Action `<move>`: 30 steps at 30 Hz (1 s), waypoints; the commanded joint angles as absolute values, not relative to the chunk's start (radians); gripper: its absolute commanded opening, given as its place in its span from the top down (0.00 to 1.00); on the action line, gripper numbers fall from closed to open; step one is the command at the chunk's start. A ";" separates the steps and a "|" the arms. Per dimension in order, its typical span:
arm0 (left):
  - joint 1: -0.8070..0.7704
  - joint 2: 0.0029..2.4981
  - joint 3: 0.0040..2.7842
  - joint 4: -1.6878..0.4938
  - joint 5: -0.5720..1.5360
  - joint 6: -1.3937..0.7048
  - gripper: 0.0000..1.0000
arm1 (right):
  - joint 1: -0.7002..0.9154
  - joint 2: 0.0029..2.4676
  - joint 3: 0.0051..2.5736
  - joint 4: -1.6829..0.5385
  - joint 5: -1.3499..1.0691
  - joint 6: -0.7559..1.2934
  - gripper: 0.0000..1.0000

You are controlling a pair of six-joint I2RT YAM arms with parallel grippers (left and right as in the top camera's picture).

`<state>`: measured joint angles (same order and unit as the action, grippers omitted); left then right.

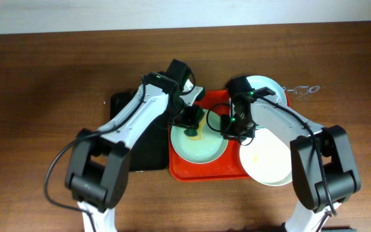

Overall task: Clean dirty plates on tray and stack at the side
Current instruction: 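Return the sponge to the black tray and release it with the left gripper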

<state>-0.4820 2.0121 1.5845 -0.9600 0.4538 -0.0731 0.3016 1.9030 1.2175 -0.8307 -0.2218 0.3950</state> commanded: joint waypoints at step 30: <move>-0.213 1.888 1.257 -0.870 -0.017 -0.141 1.00 | 0.301 1.914 1.221 -0.820 -0.224 0.400 0.67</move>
<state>-0.2157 1.9125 1.2991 -0.9043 -0.0631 -0.2092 0.3016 1.9030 1.2175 -0.8295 -0.2237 0.3969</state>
